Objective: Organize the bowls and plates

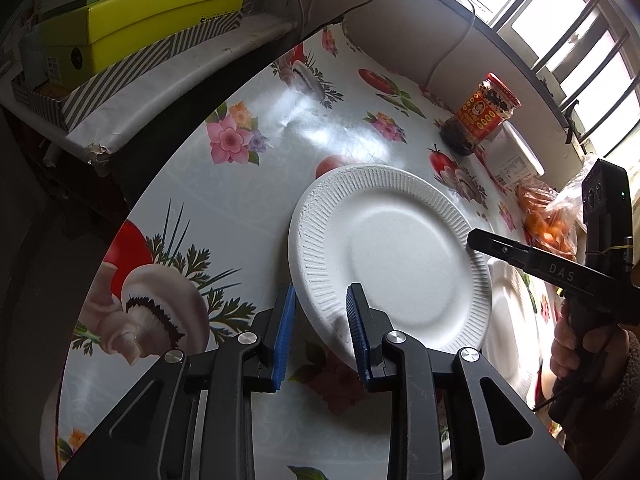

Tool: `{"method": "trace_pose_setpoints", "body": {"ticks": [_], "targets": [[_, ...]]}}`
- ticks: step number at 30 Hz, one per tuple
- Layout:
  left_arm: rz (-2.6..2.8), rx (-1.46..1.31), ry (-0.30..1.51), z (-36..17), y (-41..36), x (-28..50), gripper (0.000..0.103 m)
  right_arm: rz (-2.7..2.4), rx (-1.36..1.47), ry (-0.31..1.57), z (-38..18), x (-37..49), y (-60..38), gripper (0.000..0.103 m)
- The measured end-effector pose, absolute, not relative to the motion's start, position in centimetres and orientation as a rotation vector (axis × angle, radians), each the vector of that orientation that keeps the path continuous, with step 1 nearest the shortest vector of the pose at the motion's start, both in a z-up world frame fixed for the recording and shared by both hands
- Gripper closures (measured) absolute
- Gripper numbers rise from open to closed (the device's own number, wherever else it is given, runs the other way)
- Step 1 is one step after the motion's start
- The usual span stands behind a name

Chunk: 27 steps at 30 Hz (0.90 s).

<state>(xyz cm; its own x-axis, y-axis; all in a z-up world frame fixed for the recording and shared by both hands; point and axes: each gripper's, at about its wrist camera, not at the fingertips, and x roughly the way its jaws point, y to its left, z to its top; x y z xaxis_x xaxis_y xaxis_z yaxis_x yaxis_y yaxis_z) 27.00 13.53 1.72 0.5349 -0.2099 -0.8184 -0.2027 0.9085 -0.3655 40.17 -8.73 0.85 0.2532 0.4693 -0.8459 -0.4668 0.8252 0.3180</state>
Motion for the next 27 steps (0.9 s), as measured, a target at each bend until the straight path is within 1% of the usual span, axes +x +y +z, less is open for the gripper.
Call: {"method": "trace_pose_setpoints", "body": {"ticks": [8, 27], "targets": [[-0.009, -0.448, 1.003, 2.5, 13.4, 26.6, 0.075, 0.621, 0.037, 1.156, 1.0, 39.7, -9.2, 0.090], [-0.013, -0.419, 0.961, 4.9, 13.1, 23.5, 0.075, 0.640, 0.065, 1.110, 3.9, 35.6, -10.4, 0.090]]}}
